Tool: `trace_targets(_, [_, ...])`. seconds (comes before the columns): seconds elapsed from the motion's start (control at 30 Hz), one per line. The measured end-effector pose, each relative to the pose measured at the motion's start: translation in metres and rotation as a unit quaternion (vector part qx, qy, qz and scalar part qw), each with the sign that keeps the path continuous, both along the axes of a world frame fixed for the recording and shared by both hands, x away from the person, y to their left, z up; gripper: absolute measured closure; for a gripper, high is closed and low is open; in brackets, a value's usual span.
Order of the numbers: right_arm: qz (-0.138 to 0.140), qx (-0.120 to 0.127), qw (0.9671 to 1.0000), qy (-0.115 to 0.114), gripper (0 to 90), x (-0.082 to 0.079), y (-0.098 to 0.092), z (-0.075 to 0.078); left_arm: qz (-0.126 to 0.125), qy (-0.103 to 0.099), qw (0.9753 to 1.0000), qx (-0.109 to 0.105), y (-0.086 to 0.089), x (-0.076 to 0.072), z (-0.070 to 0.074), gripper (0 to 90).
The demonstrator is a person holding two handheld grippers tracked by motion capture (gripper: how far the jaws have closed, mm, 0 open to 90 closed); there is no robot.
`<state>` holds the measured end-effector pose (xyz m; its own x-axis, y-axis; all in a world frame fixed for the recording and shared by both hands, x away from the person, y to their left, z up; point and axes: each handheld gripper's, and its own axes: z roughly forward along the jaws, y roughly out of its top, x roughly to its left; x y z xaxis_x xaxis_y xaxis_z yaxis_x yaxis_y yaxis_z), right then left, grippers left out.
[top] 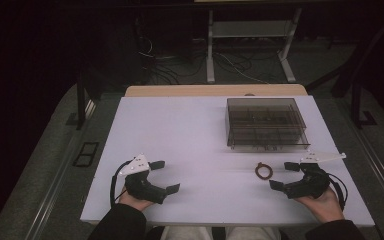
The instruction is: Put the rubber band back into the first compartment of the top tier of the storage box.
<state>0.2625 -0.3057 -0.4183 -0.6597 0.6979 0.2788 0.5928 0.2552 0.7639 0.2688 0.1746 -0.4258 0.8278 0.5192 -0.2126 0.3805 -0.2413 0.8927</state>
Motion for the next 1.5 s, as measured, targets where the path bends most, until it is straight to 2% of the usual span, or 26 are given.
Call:
trace_targets(0.33, [-0.002,0.008,1.0,0.002,0.1,-0.002,-0.001,0.001,0.0,-0.001,1.0,-0.003,0.0,0.0,0.0,0.0])
trace_targets(0.57, [0.001,0.002,1.0,0.005,0.1,-0.003,0.001,0.001,0.002,-0.002,1.0,-0.002,0.001,0.001,0.0,0.0])
trace_targets(0.8, [0.004,-0.007,0.9999,0.007,0.1,-0.003,0.004,0.004,0.001,0.0,1.0,-0.002,0.001,0.0,0.0,0.0])
trace_targets(1.03, [0.018,-0.024,0.9995,0.005,0.1,-0.002,0.009,0.006,0.002,0.002,1.0,-0.003,0.001,0.0,0.0,0.0])
trace_targets(1.5, [0.04,-0.05,0.9978,0.017,0.1,0.006,0.016,0.013,-0.002,0.005,1.0,0.0,0.0,0.0,-0.001,0.0])
